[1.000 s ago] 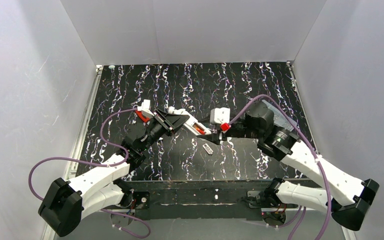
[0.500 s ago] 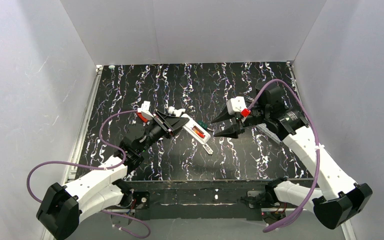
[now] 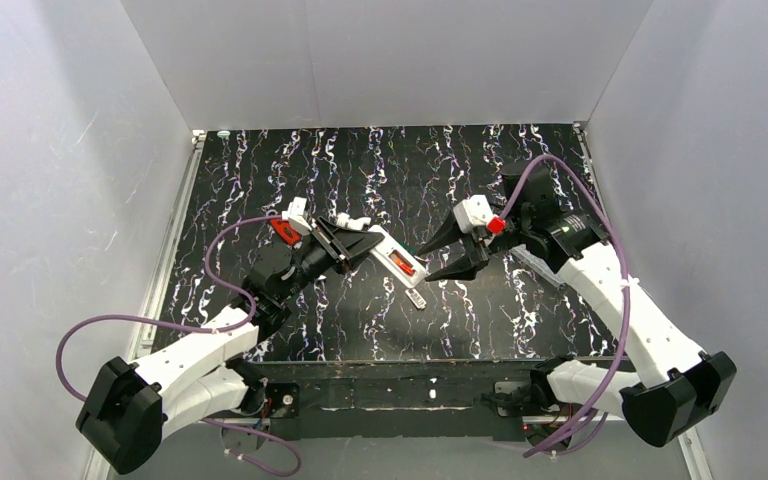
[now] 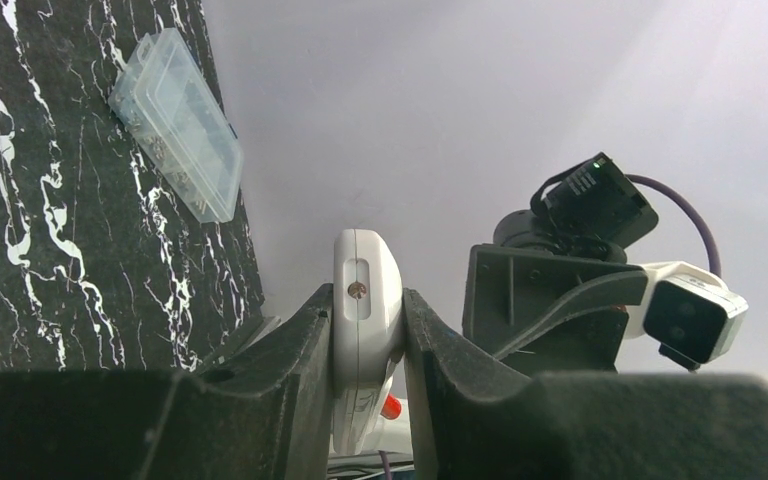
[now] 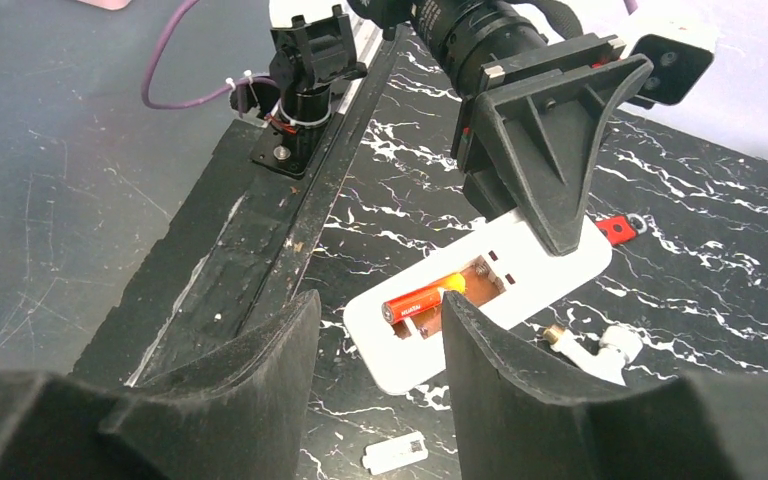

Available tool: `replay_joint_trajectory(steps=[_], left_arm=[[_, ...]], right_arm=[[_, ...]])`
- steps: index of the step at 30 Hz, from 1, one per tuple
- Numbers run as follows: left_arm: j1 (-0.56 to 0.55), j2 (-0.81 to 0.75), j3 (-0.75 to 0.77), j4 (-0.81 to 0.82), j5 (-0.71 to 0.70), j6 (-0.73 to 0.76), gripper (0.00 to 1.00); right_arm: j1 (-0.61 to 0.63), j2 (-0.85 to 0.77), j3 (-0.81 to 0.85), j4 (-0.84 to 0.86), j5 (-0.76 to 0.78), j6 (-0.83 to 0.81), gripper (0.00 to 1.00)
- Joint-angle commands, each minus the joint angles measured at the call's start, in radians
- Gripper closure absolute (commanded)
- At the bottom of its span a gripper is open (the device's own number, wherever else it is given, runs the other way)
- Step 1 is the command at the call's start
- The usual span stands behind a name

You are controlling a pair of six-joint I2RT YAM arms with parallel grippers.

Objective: Load the batteries into the remote control

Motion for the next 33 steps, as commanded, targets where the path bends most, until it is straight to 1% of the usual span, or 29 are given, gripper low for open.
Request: replay_joint_trajectory(steps=[1, 10, 15, 27, 33], left_arm=[[-0.004, -0.008, 0.054, 0.113, 0.034, -0.009, 1.0], [-0.005, -0.024, 0.051, 0.096, 0.035, 0.001, 1.0], [-0.004, -0.022, 0.046, 0.097, 0.031, -0.003, 1.0], [-0.004, -0.028, 0.039, 0.097, 0.026, -0.002, 1.0], [-0.004, -0.028, 0.039, 0.1, 0.026, -0.003, 1.0]], right_arm=[[-0.003, 0.031, -0.003, 0.015, -0.036, -0.026, 0.44], [-0.004, 0.093, 0.027, -0.016, -0.065, -0.065, 0.46], [-0.002, 0.124, 0.055, -0.074, -0.078, -0.109, 0.47], [0.018, 0.169, 0.084, -0.139, -0.082, -0.155, 0.48], [0.029, 0.202, 0.112, -0.207, -0.082, -0.212, 0.5]])
